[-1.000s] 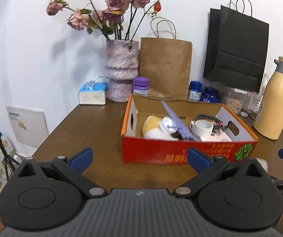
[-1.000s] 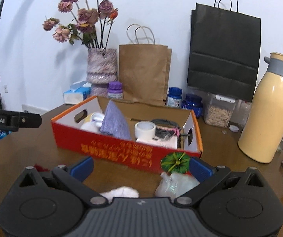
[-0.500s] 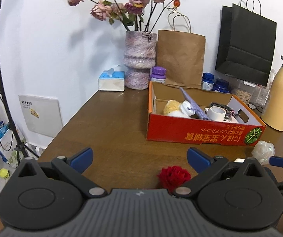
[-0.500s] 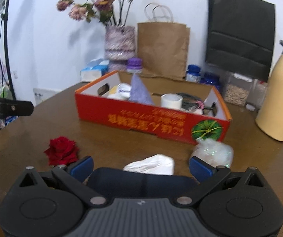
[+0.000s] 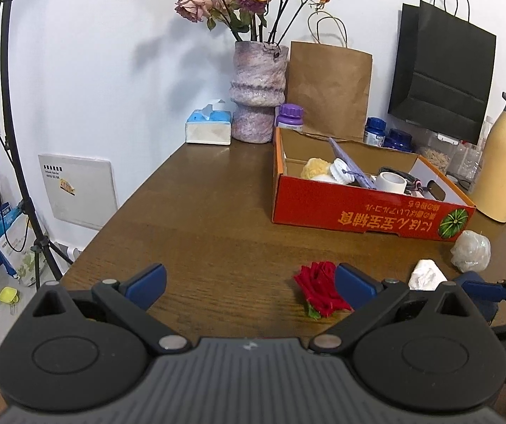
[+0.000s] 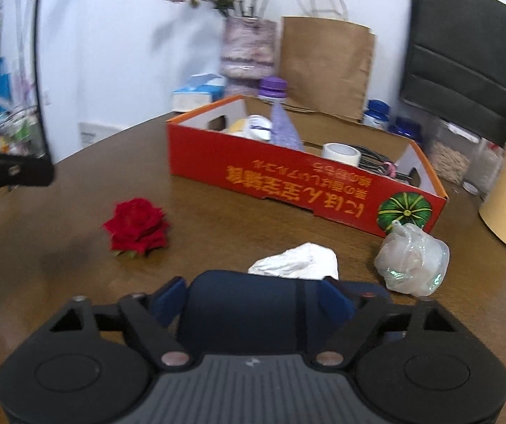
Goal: Flip cup upright
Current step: 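Grasp the navy zip case with the right tool while the left tool approaches the red rose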
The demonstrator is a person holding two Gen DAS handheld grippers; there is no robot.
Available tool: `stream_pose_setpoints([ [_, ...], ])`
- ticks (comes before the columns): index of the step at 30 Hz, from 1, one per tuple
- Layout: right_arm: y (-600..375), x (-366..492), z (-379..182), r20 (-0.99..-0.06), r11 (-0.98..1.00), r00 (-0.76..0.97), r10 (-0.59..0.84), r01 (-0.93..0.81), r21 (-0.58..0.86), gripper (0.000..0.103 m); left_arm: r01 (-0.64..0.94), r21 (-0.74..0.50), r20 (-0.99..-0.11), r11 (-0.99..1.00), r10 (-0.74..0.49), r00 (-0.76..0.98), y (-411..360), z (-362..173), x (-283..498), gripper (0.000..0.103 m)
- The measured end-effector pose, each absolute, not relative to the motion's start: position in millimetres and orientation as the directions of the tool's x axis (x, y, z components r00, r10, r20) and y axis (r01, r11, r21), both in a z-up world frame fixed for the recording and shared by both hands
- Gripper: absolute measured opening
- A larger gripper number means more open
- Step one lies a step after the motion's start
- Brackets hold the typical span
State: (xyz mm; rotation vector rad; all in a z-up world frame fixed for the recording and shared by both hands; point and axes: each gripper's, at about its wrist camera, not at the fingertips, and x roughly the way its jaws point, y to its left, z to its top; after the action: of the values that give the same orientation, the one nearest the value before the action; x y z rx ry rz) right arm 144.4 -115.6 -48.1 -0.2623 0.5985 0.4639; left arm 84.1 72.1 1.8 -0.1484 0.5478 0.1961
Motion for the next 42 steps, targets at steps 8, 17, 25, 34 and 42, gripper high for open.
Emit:
stream_pose_setpoints([
  [8, -138, 118, -46, -0.624, 0.807, 0.672, 0.400, -0.581, -0.108, 0.065, -0.213, -0.087, -0.546, 0.973, 0.132, 0.827, 66, -4, 76, 0.103],
  [17, -171, 106, -48, -0.651, 0.810, 0.660, 0.374, -0.575, -0.118, 0.059, -0.201, -0.088, -0.554, 0.976, 0.120, 0.824, 55, -7, 71, 0.103],
  [25, -177, 120, -34, -0.577, 0.889, 0.713, 0.398, -0.455, 0.051, 0.093, -0.195, -0.091, -0.551, 0.977, 0.113, 0.827, 48, -6, 71, 0.103],
  [34, -154, 169, -55, -0.658, 0.975, 0.726, 0.199, -0.214, 0.059, 0.093, -0.185, -0.101, -0.555, 0.978, 0.099, 0.826, 47, -7, 71, 0.103],
  [42, -161, 161, -60, -0.664, 0.926, 0.692, 0.283, -0.377, 0.001, 0.086, -0.189, -0.107, -0.564, 0.976, 0.097, 0.820, 48, -12, 72, 0.103],
])
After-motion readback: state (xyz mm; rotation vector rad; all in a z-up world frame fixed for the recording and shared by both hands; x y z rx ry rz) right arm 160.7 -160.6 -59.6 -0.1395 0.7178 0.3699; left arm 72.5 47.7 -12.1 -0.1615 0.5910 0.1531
